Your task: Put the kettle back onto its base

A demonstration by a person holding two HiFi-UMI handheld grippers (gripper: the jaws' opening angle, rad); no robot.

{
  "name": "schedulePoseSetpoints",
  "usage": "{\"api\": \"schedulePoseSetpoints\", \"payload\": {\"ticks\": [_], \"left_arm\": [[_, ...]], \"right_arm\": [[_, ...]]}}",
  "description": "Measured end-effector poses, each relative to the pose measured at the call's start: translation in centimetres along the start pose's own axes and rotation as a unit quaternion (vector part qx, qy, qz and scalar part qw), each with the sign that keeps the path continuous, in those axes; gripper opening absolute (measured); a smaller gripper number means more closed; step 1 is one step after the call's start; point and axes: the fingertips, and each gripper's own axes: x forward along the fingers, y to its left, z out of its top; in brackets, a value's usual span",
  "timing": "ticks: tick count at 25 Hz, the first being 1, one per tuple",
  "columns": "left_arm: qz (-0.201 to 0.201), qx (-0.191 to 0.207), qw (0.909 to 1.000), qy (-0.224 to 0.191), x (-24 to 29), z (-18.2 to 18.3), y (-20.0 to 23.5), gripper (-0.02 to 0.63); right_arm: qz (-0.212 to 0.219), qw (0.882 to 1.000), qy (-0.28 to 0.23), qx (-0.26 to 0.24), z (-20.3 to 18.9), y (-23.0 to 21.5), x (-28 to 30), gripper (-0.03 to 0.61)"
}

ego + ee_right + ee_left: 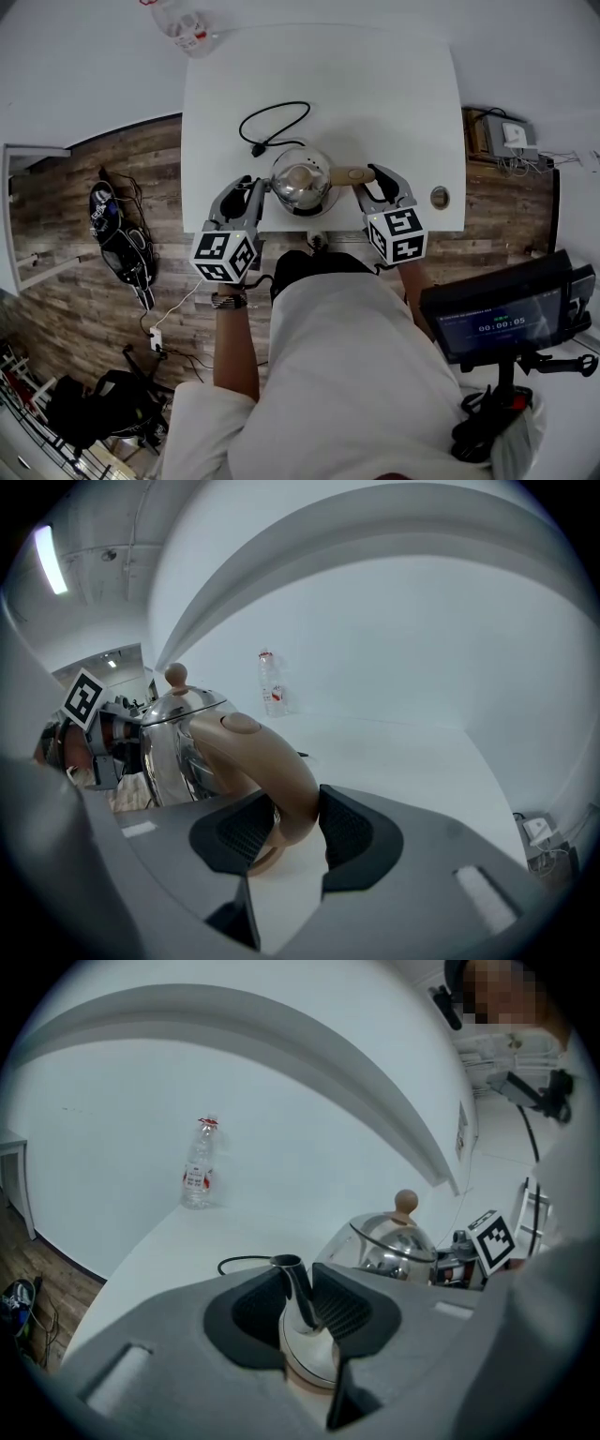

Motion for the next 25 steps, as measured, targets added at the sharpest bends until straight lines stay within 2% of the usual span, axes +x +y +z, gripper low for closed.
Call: {"api": "schedulePoseSetpoints", "payload": {"ticks": [13,20,25], "left_arm": [[0.006,-0.009,0.9999,0.001,0.0,-0.2,0.2,0.092],[-0.007,0.004,1.0,0.002,0.3,-0.2,-0.5,0.092],[0.0,-0.001,1.0,0.0,0.7,-0.4,-0.1,0.092]], "right_arm": [[0.001,1.0,-0.002,0.002,0.0,0.0,0.3,0.153],[-0.005,1.0,0.004,0.013,-1.2,-0.5,0.4,0.153],[-0.004,1.0,0.002,0.023,-1.3,-0.6,0.9,0.158]]}}
